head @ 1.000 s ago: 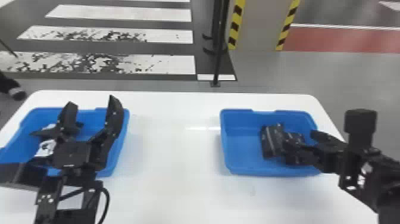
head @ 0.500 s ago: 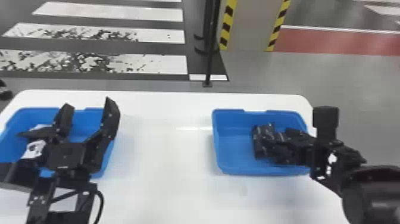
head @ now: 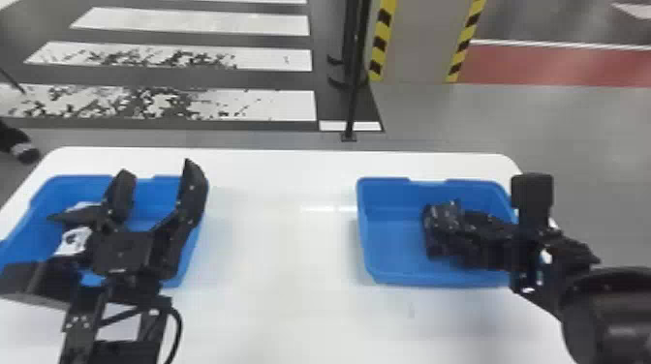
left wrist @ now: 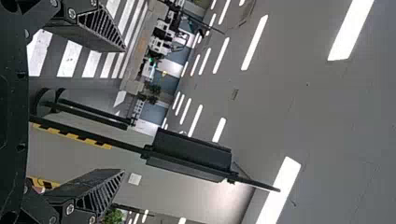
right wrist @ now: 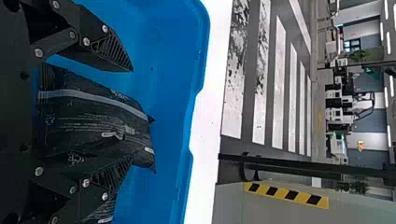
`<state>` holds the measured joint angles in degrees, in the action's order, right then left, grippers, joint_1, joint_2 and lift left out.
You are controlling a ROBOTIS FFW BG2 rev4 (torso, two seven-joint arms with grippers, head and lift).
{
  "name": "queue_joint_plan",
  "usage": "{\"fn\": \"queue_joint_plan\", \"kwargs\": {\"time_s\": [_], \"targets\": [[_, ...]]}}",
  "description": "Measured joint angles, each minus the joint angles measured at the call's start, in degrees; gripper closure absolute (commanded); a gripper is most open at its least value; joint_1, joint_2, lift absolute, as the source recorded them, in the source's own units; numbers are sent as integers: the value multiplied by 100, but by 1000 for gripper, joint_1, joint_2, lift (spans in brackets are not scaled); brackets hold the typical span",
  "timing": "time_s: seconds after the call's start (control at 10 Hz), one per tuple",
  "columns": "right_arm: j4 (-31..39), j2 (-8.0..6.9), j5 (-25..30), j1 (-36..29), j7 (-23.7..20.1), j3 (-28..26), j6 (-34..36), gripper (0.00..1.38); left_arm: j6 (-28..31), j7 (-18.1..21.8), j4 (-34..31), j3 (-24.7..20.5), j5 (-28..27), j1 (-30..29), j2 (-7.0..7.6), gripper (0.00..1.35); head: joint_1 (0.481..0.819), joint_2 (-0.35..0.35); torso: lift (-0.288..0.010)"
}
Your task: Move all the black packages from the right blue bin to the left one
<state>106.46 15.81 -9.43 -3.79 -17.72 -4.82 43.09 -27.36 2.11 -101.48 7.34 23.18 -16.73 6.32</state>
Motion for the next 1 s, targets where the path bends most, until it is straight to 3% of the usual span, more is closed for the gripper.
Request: {"fn": "queue_joint_plan", "kwargs": {"time_s": [0.6,0.7,1.0], "targets": [[40,-28,-77,-91,148,-2,150,435,30,0,1,20,30,-1,10,157,695,-74,-168],[-1,-32,-74,-95,156,-5,150,498,44,0,1,15,42,-8,10,157,695,-75,-168],[-131,-34,-207,-71,155,-10,315,1018,62,6,2,3,65,-23,1,157,695,-75,-168]]}}
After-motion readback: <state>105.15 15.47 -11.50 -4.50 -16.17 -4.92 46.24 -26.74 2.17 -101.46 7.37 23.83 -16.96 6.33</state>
